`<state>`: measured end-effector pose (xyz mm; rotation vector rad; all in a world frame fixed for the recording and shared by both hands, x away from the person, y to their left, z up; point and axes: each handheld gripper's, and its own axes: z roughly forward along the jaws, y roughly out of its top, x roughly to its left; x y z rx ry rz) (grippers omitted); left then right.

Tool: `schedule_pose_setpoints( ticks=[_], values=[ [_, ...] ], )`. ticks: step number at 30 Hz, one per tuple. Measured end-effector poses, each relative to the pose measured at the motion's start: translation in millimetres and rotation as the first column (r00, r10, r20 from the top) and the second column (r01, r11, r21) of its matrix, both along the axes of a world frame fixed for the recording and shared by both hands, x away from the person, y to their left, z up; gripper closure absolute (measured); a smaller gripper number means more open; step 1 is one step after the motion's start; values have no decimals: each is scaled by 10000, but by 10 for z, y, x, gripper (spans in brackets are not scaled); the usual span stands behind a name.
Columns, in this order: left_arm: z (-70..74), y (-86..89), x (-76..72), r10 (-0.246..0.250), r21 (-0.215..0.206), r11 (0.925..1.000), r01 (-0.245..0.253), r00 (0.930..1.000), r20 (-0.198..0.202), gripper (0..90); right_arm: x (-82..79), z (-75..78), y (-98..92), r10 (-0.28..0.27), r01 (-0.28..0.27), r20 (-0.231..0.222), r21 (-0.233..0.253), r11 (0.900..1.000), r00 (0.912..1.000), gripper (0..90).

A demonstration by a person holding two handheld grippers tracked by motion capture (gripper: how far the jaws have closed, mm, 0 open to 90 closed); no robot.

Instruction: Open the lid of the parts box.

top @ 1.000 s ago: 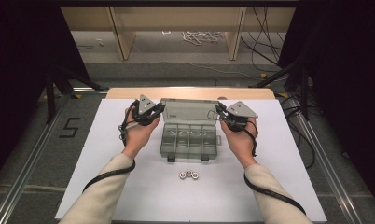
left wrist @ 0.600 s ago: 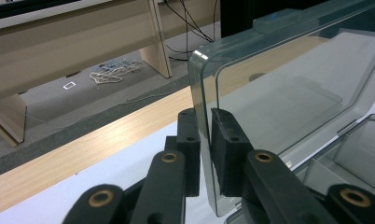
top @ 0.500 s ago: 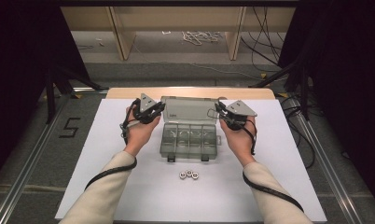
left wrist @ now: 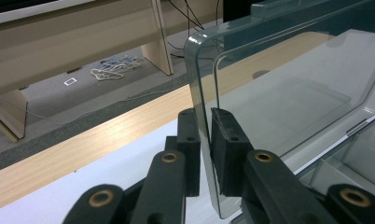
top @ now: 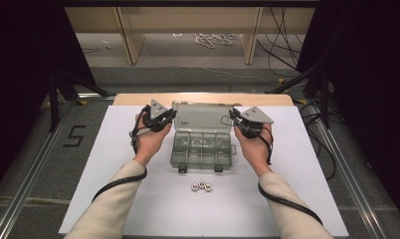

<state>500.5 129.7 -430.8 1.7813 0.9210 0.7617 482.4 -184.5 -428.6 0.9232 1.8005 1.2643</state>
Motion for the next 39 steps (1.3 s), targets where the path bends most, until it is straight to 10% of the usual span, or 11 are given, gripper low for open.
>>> schedule_pose_setpoints(
  ticks=[39],
  values=[
    [-84, -25, 69, 152, 125, 9998, -149, 9996, -224, 817, 63, -116, 3, -134, 118, -570, -274, 9996, 9983, 819]
  ],
)
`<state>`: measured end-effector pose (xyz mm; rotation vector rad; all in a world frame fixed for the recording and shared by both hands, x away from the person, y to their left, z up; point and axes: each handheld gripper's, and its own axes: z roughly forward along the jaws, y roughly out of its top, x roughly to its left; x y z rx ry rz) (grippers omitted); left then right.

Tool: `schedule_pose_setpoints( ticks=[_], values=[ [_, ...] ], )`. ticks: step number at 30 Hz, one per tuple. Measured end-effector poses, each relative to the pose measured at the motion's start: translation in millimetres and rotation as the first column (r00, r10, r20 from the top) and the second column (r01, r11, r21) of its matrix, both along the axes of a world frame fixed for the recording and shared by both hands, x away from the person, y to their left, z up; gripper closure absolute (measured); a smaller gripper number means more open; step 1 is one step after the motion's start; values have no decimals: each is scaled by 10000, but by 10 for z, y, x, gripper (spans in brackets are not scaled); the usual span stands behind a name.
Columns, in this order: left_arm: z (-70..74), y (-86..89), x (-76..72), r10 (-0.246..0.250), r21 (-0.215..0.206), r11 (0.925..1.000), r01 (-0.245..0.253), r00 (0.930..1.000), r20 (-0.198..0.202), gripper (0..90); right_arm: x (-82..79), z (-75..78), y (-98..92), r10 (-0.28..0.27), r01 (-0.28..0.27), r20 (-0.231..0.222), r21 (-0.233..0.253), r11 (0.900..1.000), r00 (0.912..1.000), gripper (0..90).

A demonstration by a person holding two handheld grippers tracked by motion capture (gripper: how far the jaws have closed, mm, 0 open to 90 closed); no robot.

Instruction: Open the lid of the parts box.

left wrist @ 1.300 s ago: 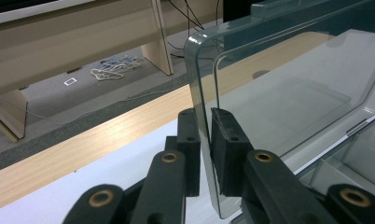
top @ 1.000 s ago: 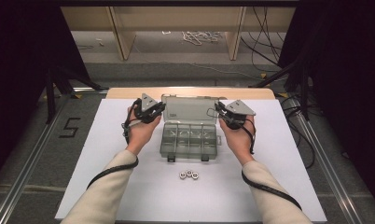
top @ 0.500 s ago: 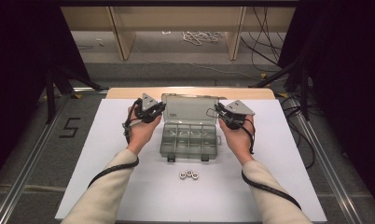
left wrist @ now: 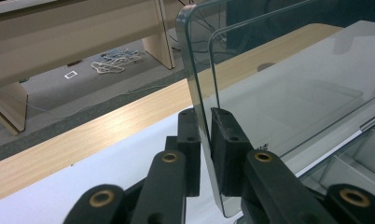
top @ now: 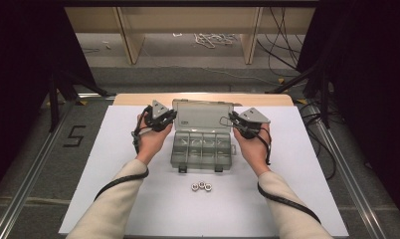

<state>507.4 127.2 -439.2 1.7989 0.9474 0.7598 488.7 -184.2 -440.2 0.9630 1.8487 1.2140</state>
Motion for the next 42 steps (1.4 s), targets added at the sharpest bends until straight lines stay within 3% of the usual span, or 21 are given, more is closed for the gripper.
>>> schedule_pose_setpoints(
  ticks=[5, 8, 15, 23, 25, 42],
  values=[
    [-16, 0, 8, -62, -31, 10000, 62, 9999, -83, 816, 9, -20, 2, -14, 14, -134, 49, 10000, 9999, 821],
    [-25, 1, 8, -44, 66, 10000, 44, 10000, -80, 816, 3, -31, 5, 2, 4, -453, 134, 9999, 9990, 821],
    [-57, -1, 21, -50, 57, 10000, 51, 9998, -182, 816, 18, -58, 4, -71, 73, -349, 42, 10000, 9994, 821],
    [-92, -10, 26, 22, 58, 10000, -20, 9996, -289, 815, 28, -123, 8, -7, 10, -976, 29, 10000, 9952, 823],
    [-99, -11, 25, 31, 51, 10000, -30, 9995, -303, 815, 35, -128, -4, 7, -15, -851, -96, 10000, 9964, 824],
    [-151, -24, 36, 93, 124, 9999, -87, 9986, -512, 815, 45, -154, 12, -22, 24, -1168, 18, 10000, 9932, 826]
  ],
)
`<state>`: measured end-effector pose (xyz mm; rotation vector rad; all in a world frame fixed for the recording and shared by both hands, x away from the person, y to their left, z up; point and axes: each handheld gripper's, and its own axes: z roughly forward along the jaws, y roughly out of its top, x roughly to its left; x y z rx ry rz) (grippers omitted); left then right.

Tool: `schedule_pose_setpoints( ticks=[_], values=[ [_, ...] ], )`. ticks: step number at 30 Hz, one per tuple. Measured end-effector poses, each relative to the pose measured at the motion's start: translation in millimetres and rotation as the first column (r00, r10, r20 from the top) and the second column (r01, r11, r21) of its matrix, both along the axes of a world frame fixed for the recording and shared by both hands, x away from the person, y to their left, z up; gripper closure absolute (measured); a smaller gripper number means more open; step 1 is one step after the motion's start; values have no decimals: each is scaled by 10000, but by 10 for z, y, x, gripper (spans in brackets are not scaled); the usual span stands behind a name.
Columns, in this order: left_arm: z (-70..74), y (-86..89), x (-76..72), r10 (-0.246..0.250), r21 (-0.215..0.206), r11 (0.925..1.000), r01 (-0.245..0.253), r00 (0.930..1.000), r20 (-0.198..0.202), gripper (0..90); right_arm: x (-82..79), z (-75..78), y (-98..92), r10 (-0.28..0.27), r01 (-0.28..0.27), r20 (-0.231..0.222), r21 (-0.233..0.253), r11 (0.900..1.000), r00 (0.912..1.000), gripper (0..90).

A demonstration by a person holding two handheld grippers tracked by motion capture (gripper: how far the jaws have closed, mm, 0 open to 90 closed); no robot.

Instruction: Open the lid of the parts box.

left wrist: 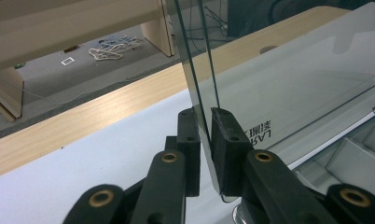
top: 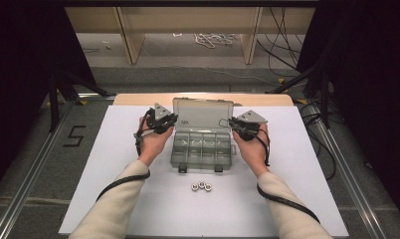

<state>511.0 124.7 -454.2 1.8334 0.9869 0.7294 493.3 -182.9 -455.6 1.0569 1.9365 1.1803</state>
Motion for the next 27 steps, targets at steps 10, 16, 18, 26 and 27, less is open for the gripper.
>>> schedule_pose_setpoints(
  ticks=[10, 16, 18, 26, 27],
  values=[
    [-28, -12, 5, 34, 98, 9999, -31, 9997, -239, 815, 7, -8, -8, -13, 12, -112, -91, 10000, 9999, 826],
    [-51, -18, 10, 47, 119, 9999, -43, 9993, -359, 814, 9, -27, -9, 5, -7, -303, -93, 10000, 9995, 824],
    [-55, -16, 13, 36, 210, 9998, -29, 9993, -371, 814, 17, -34, -14, -28, 24, -208, -172, 9998, 9998, 824],
    [-81, -21, 16, 70, 191, 9998, -61, 9987, -503, 814, 25, -58, -21, 26, -33, -438, -150, 9999, 9990, 823],
    [-84, -23, 16, 80, 172, 9998, -71, 9986, -517, 814, 25, -59, -21, 32, -39, -460, -151, 9999, 9989, 823]
  ],
)
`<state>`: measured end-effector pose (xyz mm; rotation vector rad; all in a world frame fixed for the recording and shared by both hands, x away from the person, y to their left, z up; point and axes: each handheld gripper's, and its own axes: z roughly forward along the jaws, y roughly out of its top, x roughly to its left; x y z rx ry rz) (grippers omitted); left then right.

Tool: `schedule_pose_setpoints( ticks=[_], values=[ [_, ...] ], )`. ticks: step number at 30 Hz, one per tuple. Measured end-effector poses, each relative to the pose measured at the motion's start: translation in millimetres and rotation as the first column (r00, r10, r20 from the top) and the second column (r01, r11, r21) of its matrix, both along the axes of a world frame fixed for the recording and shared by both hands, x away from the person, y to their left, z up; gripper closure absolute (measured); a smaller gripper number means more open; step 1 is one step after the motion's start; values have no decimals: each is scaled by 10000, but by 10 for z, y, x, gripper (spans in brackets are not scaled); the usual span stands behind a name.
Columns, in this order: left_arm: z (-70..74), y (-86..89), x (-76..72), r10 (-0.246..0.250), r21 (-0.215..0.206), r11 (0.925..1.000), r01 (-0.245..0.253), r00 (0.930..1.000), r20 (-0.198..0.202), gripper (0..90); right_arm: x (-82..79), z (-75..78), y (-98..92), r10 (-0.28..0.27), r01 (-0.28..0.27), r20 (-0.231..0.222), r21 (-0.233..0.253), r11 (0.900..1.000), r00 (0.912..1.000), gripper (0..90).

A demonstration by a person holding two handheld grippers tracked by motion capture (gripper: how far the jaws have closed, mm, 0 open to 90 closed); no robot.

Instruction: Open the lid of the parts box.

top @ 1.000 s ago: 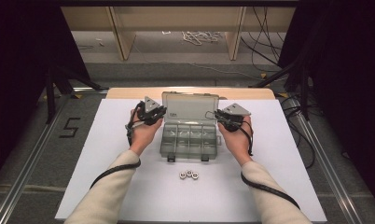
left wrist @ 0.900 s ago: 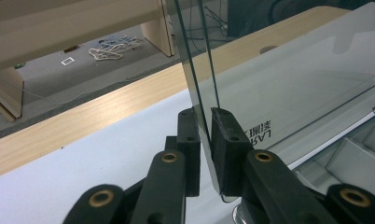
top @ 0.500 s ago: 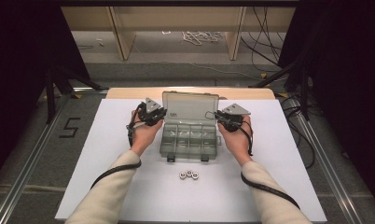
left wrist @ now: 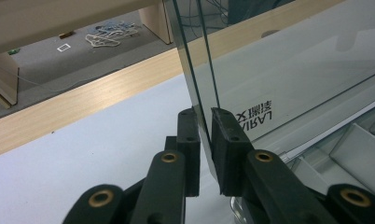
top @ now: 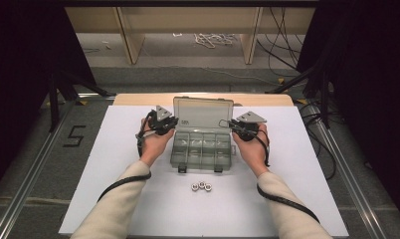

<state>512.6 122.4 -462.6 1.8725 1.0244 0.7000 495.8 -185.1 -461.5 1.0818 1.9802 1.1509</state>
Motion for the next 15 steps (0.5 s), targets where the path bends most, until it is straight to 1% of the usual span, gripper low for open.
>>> schedule_pose_setpoints(
  ticks=[1, 4, 5, 6, 7, 8, 9, 10, 12, 15],
  values=[
    [-4, -2, 1, 10, -41, 10000, -10, 10000, -37, 814, 4, -5, 2, -27, 27, 44, 2, 10000, 10000, 823],
    [-11, -1, 4, -4, -12, 10000, 4, 10000, -51, 814, 3, -5, -1, 6, -7, -51, -30, 10000, 10000, 822],
    [-13, 0, 6, -39, -3, 10000, 39, 10000, -81, 814, 5, -6, -3, 2, -2, -32, -43, 10000, 10000, 822],
    [-18, -3, 6, 7, -43, 10000, -8, 9999, -105, 814, 12, -19, 6, -40, 39, 87, 59, 10000, 10000, 822],
    [-21, -4, 6, 11, -20, 10000, -11, 9999, -106, 813, 6, -10, -3, 27, -27, -89, -11, 10000, 10000, 822],
    [-23, -4, 7, 7, -7, 10000, -7, 9999, -141, 813, 7, -16, 2, 32, -31, -147, 69, 10000, 9999, 821],
    [-20, 6, 7, -36, 170, 9998, 40, 9998, -178, 813, 8, -18, 3, -8, 9, -152, 73, 10000, 9999, 821],
    [-24, 5, 8, -33, 146, 9999, 37, 9997, -222, 813, 13, -20, -3, -15, 15, -51, -8, 10000, 10000, 821],
    [-33, 3, 10, -63, 89, 9999, 65, 9997, -249, 813, 11, -21, -6, 15, -16, -131, -42, 10000, 9999, 821],
    [-38, 5, 14, -33, 202, 9998, 38, 9997, -227, 813, 13, -27, -3, 23, -23, -231, -17, 10000, 9997, 819]
  ],
)
